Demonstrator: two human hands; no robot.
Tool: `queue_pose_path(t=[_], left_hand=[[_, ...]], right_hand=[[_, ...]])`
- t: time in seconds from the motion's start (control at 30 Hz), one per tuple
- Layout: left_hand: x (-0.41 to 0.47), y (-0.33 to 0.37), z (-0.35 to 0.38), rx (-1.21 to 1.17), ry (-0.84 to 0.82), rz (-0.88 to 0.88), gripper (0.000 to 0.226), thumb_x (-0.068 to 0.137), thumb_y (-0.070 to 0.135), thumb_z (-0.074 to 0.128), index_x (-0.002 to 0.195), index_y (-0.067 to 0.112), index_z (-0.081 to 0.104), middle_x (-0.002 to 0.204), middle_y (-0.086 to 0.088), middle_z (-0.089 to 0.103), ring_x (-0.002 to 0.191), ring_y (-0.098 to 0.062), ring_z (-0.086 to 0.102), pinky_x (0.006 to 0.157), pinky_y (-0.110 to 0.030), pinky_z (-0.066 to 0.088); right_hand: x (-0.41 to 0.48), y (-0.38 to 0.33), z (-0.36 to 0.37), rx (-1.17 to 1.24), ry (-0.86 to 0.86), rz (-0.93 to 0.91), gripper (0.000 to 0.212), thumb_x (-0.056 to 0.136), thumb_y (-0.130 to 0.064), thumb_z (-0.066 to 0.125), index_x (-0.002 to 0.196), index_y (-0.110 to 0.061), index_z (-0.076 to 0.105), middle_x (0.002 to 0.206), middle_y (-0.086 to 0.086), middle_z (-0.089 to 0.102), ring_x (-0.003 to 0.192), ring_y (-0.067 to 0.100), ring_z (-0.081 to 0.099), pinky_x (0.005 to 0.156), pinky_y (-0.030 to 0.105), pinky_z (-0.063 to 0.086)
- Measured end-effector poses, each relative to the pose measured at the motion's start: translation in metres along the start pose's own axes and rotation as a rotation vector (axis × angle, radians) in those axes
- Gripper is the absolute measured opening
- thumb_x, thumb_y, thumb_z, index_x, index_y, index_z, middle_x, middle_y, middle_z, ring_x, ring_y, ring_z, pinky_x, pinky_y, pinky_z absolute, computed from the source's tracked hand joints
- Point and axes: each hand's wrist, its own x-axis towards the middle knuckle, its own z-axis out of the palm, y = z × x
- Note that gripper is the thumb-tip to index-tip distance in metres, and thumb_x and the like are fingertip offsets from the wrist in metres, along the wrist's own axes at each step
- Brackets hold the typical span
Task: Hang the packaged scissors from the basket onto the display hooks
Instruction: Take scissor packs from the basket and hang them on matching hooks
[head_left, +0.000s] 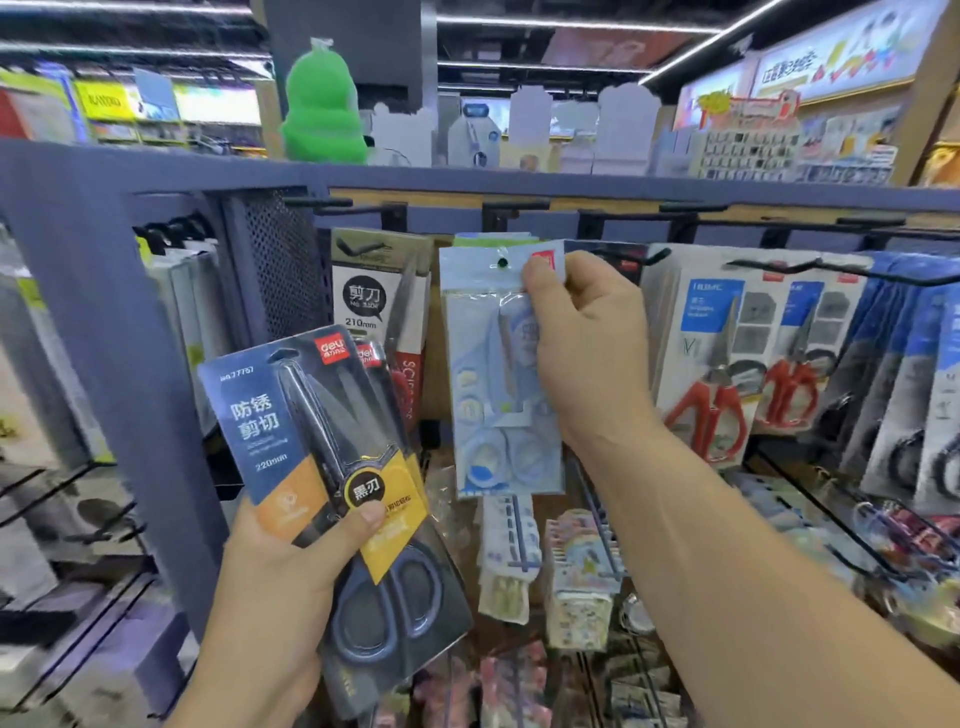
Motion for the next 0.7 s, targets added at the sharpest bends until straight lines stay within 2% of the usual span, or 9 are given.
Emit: queue_pose_path(t=[0.13,0.2,0.27,0.33,0.4,0.47,0.57,0.63,0.7], left_hand=[[0.004,0.0,0.005,0.002,-0.005,0.003,0.062,0.068,0.007,0.079,0.127,0.024,0.07,0.114,-0.003,0.08,0.104,-0.022,0.078,0.084,-0.038,0.062],[0.005,-0.001,0.006,-0.001,0.005,0.004,0.059,0.069,0.005,0.079,0.124,0.025,0.07,0.111,-0.001,0.081,0.099,-0.019,0.079,0.075,-0.03,0.064],[0.008,-0.001,0.007,0.009,0.016,0.0,0.06,0.067,0.008,0.081,0.124,0.025,0.069,0.11,0.0,0.081,0.099,-0.02,0.079,0.081,-0.037,0.062],[0.01,-0.001,0.007,0.018,0.024,0.001,0.063,0.066,0.01,0.082,0.125,0.023,0.068,0.111,-0.001,0.081,0.1,-0.022,0.079,0.09,-0.042,0.058],[0.012,0.0,0.007,0.018,0.028,0.003,0.063,0.067,0.01,0.082,0.126,0.023,0.068,0.112,-0.002,0.081,0.101,-0.024,0.079,0.093,-0.044,0.056],[0.013,0.0,0.006,0.022,0.03,0.01,0.062,0.067,0.01,0.082,0.126,0.022,0.069,0.112,-0.003,0.081,0.102,-0.026,0.078,0.093,-0.045,0.056],[0.014,0.001,0.006,0.007,0.025,0.016,0.062,0.066,0.01,0.08,0.125,0.022,0.068,0.111,-0.002,0.081,0.101,-0.023,0.078,0.08,-0.037,0.062],[0.016,0.004,0.007,-0.017,0.007,0.013,0.061,0.067,0.008,0.079,0.127,0.019,0.068,0.11,-0.003,0.081,0.099,-0.022,0.079,0.071,-0.026,0.063],[0.016,0.008,0.009,-0.035,-0.026,0.01,0.06,0.07,0.007,0.077,0.128,0.016,0.069,0.111,-0.003,0.081,0.1,-0.022,0.079,0.069,-0.023,0.062]], right_hand=[[0.008,0.007,0.005,-0.028,0.034,-0.035,0.045,0.102,-0.029,0.059,0.074,0.004,0.046,0.066,0.023,0.045,0.063,0.023,0.039,0.058,0.049,0.04],[0.011,0.011,0.005,-0.04,0.049,-0.029,0.044,0.102,-0.027,0.06,0.069,-0.002,0.042,0.063,0.012,0.042,0.062,0.022,0.038,0.058,0.046,0.037],[0.015,0.014,0.005,-0.036,0.052,-0.033,0.044,0.101,-0.026,0.06,0.069,-0.002,0.04,0.064,0.013,0.044,0.061,0.026,0.041,0.059,0.043,0.038],[0.018,0.018,0.005,-0.052,0.037,-0.04,0.044,0.101,-0.029,0.06,0.072,0.0,0.043,0.068,0.023,0.051,0.062,0.033,0.048,0.058,0.05,0.045],[0.022,0.024,0.006,-0.083,0.031,-0.036,0.043,0.101,-0.03,0.06,0.074,0.001,0.047,0.071,0.025,0.054,0.063,0.03,0.049,0.061,0.054,0.049],[0.026,0.032,0.007,-0.135,0.039,-0.021,0.044,0.102,-0.031,0.061,0.071,-0.001,0.049,0.068,0.019,0.055,0.063,0.029,0.049,0.061,0.052,0.048],[0.042,0.044,0.011,-0.234,0.061,0.029,0.048,0.102,-0.033,0.064,0.061,-0.016,0.046,0.057,-0.003,0.046,0.057,0.015,0.041,0.057,0.035,0.037],[0.056,0.05,0.014,-0.328,0.059,0.056,0.049,0.102,-0.034,0.064,0.059,-0.018,0.048,0.056,-0.006,0.046,0.056,0.012,0.04,0.057,0.034,0.036],[0.067,0.053,0.015,-0.413,0.056,0.055,0.053,0.102,-0.033,0.064,0.055,-0.019,0.042,0.053,-0.006,0.041,0.053,0.011,0.035,0.055,0.033,0.031]])
